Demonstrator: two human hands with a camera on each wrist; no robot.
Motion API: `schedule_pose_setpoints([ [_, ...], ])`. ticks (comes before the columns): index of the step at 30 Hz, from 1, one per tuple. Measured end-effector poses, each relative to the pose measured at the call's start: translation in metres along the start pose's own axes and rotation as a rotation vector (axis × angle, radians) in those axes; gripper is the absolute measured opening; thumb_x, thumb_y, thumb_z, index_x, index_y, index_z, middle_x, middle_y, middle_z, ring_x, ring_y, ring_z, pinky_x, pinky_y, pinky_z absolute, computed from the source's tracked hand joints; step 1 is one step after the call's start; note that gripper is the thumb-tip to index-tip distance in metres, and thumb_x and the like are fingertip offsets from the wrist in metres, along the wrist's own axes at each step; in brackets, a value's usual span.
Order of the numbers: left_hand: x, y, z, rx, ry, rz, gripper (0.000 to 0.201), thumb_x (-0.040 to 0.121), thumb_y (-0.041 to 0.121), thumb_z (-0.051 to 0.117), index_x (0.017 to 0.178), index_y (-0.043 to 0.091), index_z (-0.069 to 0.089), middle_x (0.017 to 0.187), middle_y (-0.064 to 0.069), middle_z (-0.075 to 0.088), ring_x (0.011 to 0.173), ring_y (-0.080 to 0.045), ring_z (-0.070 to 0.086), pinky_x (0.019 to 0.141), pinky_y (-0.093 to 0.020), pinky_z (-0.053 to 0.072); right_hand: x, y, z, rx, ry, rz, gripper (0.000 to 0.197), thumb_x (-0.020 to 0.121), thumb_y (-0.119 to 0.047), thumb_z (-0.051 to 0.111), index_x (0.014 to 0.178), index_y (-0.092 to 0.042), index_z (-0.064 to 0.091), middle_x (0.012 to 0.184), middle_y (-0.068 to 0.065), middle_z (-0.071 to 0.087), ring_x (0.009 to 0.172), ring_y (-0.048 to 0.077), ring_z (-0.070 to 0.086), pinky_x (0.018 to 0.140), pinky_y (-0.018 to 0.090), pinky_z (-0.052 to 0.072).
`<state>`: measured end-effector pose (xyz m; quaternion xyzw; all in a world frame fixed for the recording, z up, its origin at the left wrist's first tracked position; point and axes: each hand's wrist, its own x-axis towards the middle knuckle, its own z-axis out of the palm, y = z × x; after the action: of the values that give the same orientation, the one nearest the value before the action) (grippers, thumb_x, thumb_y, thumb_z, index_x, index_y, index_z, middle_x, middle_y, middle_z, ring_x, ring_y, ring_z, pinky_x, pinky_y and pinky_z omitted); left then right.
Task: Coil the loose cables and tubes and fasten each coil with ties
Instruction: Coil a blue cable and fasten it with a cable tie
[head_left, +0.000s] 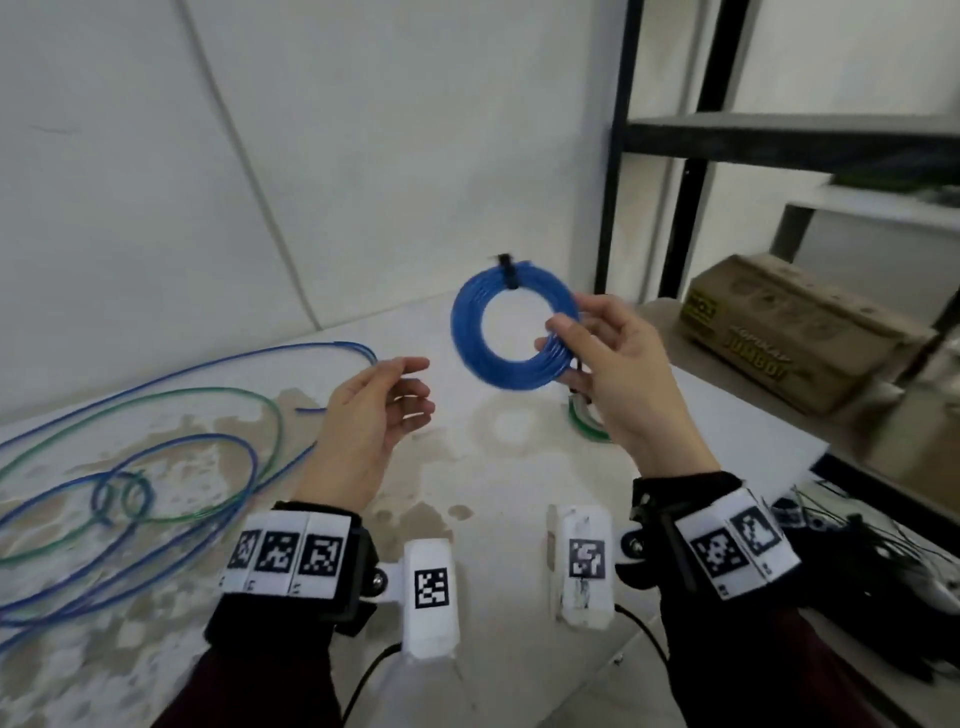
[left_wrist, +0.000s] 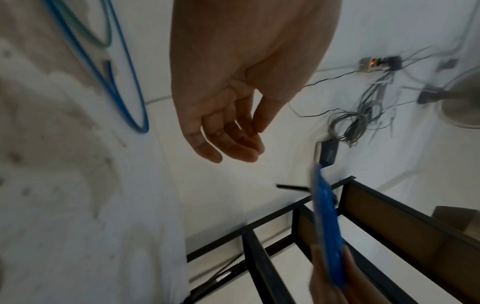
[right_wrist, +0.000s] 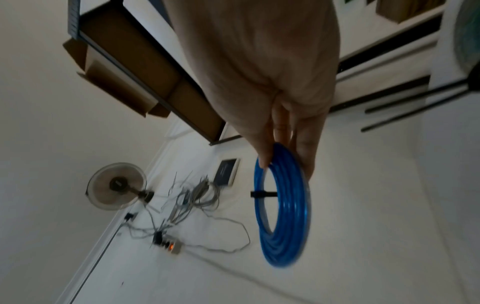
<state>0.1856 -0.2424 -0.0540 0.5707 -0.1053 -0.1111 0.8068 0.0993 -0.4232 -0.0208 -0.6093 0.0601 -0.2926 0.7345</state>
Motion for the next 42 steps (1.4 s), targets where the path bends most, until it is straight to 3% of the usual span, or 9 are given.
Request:
schedule_pose_setpoints([
  [6,0.021,-0.035,0.017,-0.050,0.027,-0.183,0.023,0.099,0.016,0.042,0.088,0.012,0.062,0.051,0.006,0.055,0.046,-0.006,0.055,0.056,-0.020,0.047,0.026,0.010,-0.069,0.075,0.383,0.018,0.016,0.094,-0.008,0.056,0.107,-0.007,0.049,0.100,0.011,0.062,0.079,0.012,0.066,0.062,0.024,0.056],
  [10,0.028,-0.050,0.016,-0.114,0.078,-0.276,0.023,0.099,0.017,0.044,0.087,0.011,0.063,0.051,0.005,0.055,0.045,-0.007,0.054,0.063,-0.024,0.044,0.032,0.032,-0.088,0.074,0.476,0.154,0.023,0.092,-0.003,0.057,0.111,-0.007,0.043,0.102,0.015,0.057,0.078,0.016,0.062,0.053,0.023,0.056],
  [16,0.036,-0.062,0.008,-0.161,0.137,-0.348,0.025,0.099,0.016,0.044,0.085,0.009,0.063,0.051,0.002,0.055,0.043,-0.009,0.053,0.062,-0.024,0.044,0.034,0.065,-0.083,-0.132,0.415,0.261,0.029,0.089,-0.002,0.062,0.110,-0.017,0.048,0.091,0.017,0.064,0.075,0.023,0.066,0.048,0.024,0.054],
  [21,0.040,-0.069,-0.003,-0.256,0.150,-0.370,0.024,0.099,0.016,0.045,0.087,0.007,0.063,0.052,0.000,0.057,0.044,-0.011,0.055,0.054,-0.023,0.052,0.041,0.078,-0.094,-0.455,0.419,0.311,0.019,0.087,-0.015,0.065,0.102,-0.019,0.056,0.097,0.013,0.068,0.083,0.025,0.067,0.080,0.042,0.057],
  [27,0.041,-0.072,-0.012,-0.356,0.135,-0.366,0.023,0.098,0.017,0.045,0.088,0.006,0.063,0.053,-0.001,0.057,0.044,-0.012,0.056,0.053,-0.020,0.053,0.044,0.077,-0.100,-0.498,0.447,0.367,0.014,0.088,-0.011,0.063,0.100,-0.011,0.056,0.103,0.017,0.066,0.063,0.022,0.065,0.054,0.030,0.054],
  [32,0.040,-0.073,-0.011,-0.353,0.133,-0.357,0.024,0.098,0.017,0.044,0.087,0.006,0.062,0.053,-0.001,0.057,0.045,-0.011,0.056,0.054,-0.021,0.053,0.041,0.074,-0.098,-0.493,0.433,0.390,0.021,0.087,-0.007,0.065,0.102,-0.013,0.052,0.101,0.017,0.062,0.059,0.020,0.064,0.059,0.037,0.058],
  [35,0.039,-0.073,-0.011,-0.357,0.133,-0.354,0.024,0.099,0.017,0.044,0.087,0.006,0.062,0.052,-0.001,0.057,0.044,-0.011,0.056,0.054,-0.020,0.053,0.038,0.073,-0.098,-0.615,0.419,0.323,0.022,0.083,-0.014,0.071,0.098,-0.016,0.055,0.096,0.013,0.060,0.081,0.025,0.064,0.072,0.044,0.058],
  [37,0.039,-0.073,-0.012,-0.357,0.131,-0.356,0.024,0.099,0.016,0.044,0.087,0.006,0.062,0.052,-0.001,0.057,0.043,-0.011,0.056,0.054,-0.019,0.053,0.036,0.069,-0.096,-0.744,0.330,0.265,0.029,0.079,-0.023,0.076,0.102,-0.018,0.060,0.104,0.008,0.056,0.097,0.023,0.057,0.083,0.039,0.051],
  [42,0.039,-0.073,-0.012,-0.352,0.128,-0.362,0.024,0.099,0.017,0.044,0.087,0.006,0.062,0.053,-0.001,0.057,0.044,-0.011,0.056,0.056,-0.022,0.053,0.031,0.051,-0.083,-1.077,0.028,0.270,0.058,0.068,-0.031,0.084,0.117,-0.019,0.056,0.125,0.009,0.041,0.119,0.027,0.041,0.085,0.031,0.035],
])
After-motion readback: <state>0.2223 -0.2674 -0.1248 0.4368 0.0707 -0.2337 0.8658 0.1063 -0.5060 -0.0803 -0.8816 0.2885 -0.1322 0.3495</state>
